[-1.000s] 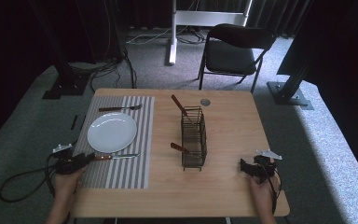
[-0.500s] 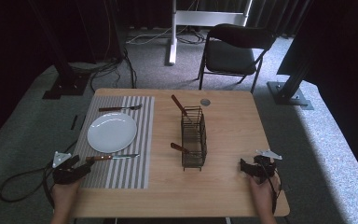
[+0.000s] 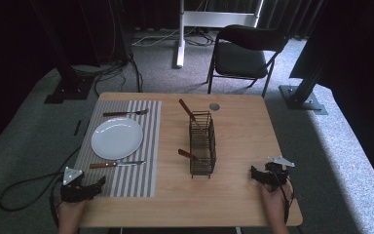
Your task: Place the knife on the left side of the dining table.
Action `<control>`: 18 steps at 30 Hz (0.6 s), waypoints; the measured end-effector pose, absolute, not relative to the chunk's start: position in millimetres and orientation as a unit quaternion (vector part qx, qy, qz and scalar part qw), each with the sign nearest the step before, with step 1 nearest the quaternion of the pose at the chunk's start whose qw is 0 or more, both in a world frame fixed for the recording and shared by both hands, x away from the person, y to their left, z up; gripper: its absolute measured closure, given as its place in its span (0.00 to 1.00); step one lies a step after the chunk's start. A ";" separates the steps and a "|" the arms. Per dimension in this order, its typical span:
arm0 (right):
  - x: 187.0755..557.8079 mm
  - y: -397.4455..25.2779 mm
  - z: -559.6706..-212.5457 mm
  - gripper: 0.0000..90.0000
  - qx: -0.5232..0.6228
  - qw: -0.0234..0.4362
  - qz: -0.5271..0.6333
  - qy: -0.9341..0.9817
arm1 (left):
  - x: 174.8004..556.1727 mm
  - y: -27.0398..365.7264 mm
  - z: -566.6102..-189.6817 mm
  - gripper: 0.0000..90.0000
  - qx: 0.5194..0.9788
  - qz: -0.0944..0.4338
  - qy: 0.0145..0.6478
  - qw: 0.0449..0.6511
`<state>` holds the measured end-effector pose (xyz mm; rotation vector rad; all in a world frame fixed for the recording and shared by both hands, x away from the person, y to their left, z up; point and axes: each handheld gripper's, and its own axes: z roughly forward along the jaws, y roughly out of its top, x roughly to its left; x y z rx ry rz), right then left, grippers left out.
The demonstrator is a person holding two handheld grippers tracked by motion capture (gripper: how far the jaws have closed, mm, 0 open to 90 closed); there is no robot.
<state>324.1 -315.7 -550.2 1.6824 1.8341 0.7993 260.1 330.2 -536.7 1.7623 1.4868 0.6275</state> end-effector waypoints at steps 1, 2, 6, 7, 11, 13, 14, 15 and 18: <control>324.1 -315.7 -550.2 0.14 0.621 0.261 0.295 0.677 | 258.1 330.8 -536.4 0.11 0.682 0.249 0.584 0.364; 324.1 -315.7 -550.2 0.14 0.621 0.261 0.295 0.677 | 257.2 331.7 -536.2 0.09 0.680 0.248 0.587 0.361; 324.1 -315.7 -550.2 0.14 0.621 0.261 0.295 0.677 | 252.9 335.2 -537.5 0.00 0.677 0.250 0.607 0.332; 324.1 -315.7 -550.2 0.14 0.621 0.261 0.295 0.677 | 252.5 335.6 -538.7 0.00 0.677 0.250 0.610 0.327; 324.1 -315.7 -550.2 0.14 0.621 0.261 0.295 0.677 | 249.9 335.8 -542.4 0.00 0.671 0.274 0.622 0.295; 324.1 -315.7 -550.2 0.14 0.621 0.261 0.295 0.677 | 249.2 334.6 -543.0 0.00 0.668 0.293 0.622 0.283; 324.1 -315.7 -550.2 0.14 0.621 0.261 0.295 0.677 | 249.2 333.9 -543.1 0.00 0.667 0.301 0.624 0.276; 324.1 -315.7 -550.2 0.14 0.621 0.261 0.295 0.677 | 249.4 333.7 -543.0 0.00 0.666 0.300 0.624 0.277; 324.1 -315.7 -550.2 0.14 0.621 0.261 0.295 0.677 | 249.7 333.5 -542.5 0.00 0.664 0.304 0.625 0.276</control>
